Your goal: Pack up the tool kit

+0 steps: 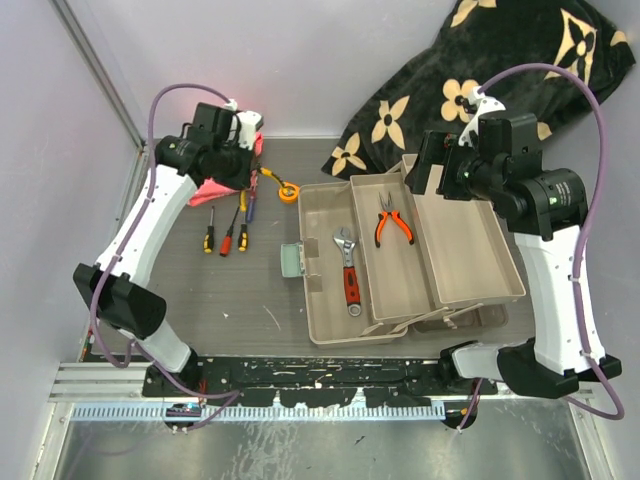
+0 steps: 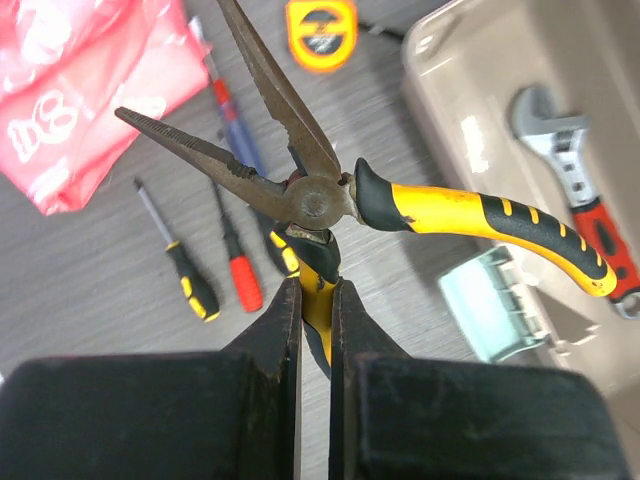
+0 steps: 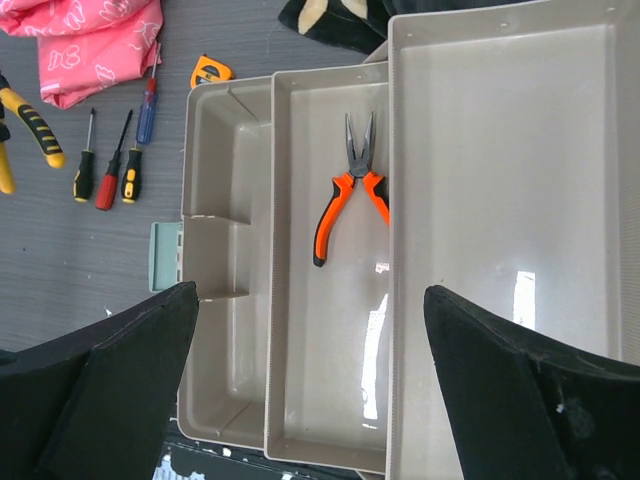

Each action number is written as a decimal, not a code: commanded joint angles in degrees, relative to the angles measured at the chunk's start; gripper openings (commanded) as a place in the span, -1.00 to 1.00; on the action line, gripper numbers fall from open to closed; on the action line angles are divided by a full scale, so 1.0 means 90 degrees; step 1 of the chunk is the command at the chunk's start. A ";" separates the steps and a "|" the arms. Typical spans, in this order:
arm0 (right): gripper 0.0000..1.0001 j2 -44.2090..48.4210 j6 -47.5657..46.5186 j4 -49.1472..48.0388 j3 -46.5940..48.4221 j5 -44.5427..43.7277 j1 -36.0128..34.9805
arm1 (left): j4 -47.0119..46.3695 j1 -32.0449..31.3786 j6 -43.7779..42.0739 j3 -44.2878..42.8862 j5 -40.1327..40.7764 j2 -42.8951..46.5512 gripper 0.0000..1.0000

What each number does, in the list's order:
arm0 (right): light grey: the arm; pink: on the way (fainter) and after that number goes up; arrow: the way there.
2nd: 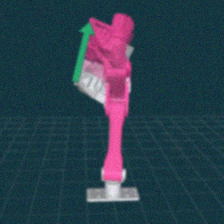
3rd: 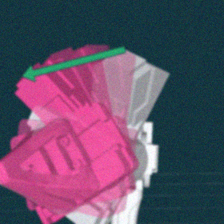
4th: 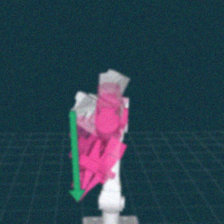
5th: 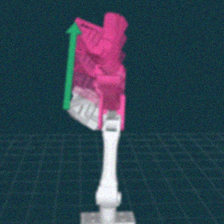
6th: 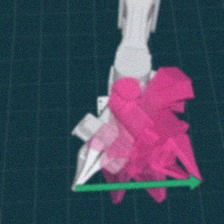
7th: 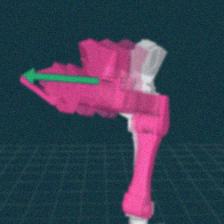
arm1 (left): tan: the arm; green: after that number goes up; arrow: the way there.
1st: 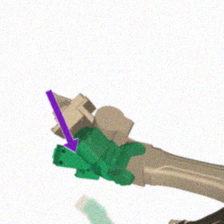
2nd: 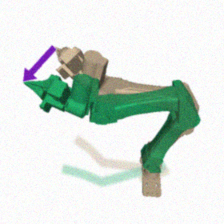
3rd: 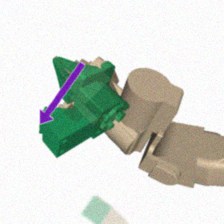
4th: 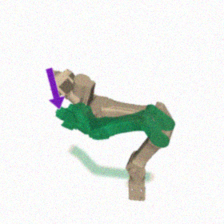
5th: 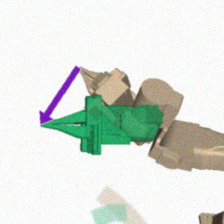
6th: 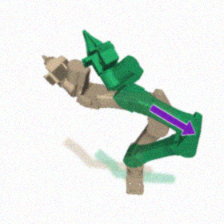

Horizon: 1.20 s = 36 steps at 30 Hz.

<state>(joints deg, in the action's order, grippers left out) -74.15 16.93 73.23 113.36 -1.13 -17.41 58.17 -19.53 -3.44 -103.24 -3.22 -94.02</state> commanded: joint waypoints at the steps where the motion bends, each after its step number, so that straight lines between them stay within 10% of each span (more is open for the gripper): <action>1: 1.00 -0.0099 -0.0074 -0.0549 0.0080 0.0205 0.0010 | -0.0057 -0.0968 0.0130 -0.0718 -0.0297 0.0014 -1.00; 17: 1.00 0.0353 0.0134 -0.0235 0.0193 -0.0140 0.0010 | 0.0379 -0.3888 0.1473 -0.2810 -0.0643 -0.1801 -1.00; 36: 1.00 0.0662 0.0147 0.0034 0.0068 -0.0300 0.0012 | -0.0451 -0.4725 0.3519 -0.2063 -0.0692 -0.2542 -1.00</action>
<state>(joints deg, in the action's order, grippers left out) -69.87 18.17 74.41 113.49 -2.59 -17.41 58.65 -62.50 23.68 -118.61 -9.96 -116.09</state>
